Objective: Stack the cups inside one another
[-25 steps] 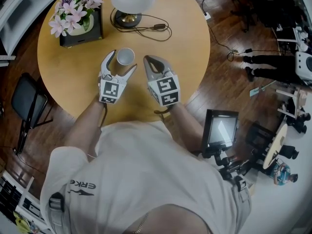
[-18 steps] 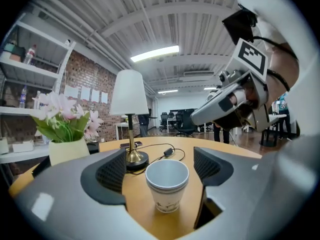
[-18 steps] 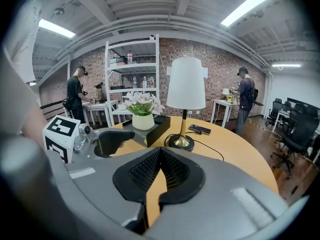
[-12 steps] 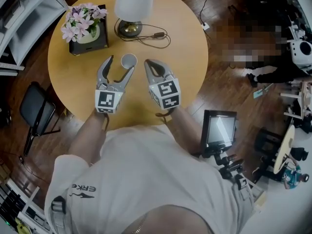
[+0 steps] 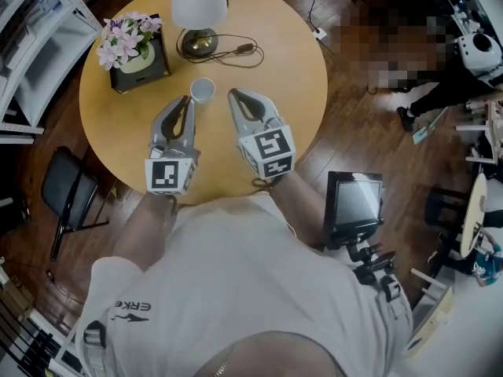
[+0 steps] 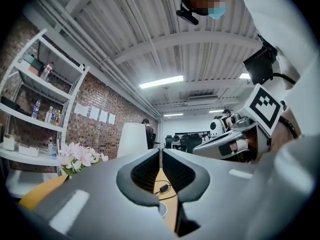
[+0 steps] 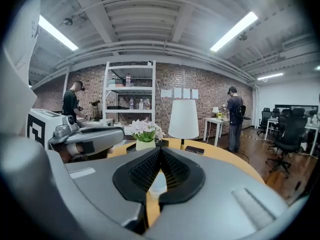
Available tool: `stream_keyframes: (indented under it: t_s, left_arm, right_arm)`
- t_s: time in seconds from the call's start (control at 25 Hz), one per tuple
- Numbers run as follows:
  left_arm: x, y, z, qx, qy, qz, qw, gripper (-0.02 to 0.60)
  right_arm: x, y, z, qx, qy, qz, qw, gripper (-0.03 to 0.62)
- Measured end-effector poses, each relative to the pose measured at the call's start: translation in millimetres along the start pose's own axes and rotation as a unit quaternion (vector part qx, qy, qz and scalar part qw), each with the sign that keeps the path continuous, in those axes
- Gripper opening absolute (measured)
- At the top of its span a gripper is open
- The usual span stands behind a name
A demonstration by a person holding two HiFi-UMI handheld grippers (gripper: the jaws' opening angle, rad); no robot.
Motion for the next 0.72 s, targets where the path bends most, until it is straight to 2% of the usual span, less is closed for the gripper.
stream_keyframes:
  t_s: [0.08,0.36,0.52,0.72]
  left_arm:
    - [2,-7,3,0.002,-0.004,-0.003,1.0,0.002]
    - [14,-28,7,-0.004,-0.011,-0.024,0.9996,0.002]
    - [23,-41,10,0.0,-0.008,-0.009,0.9999,0.002]
    - [44,-57,17,-0.015,0.008,0.014,0.9998,0.002]
  right_arm:
    - [-4,-10,3,0.009,-0.001,-0.009,1.0,0.014]
    - [-13,-45,0,0.018,-0.001,-0.034,0.999,0.014]
    - [-18,-55,0,0.027,-0.004,-0.02,0.999,0.014]
    - [-17,-75,7,0.056,-0.002,0.005,0.998,0.014]
Point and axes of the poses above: the fingertips, and each gripper's own axes: y forward along the fingers, x to its right, z out of its top, the point moved 2 cm from there along -y, backward along the fingers, and after that the axes turned 6 degrees about y, right-handed, at the moved point
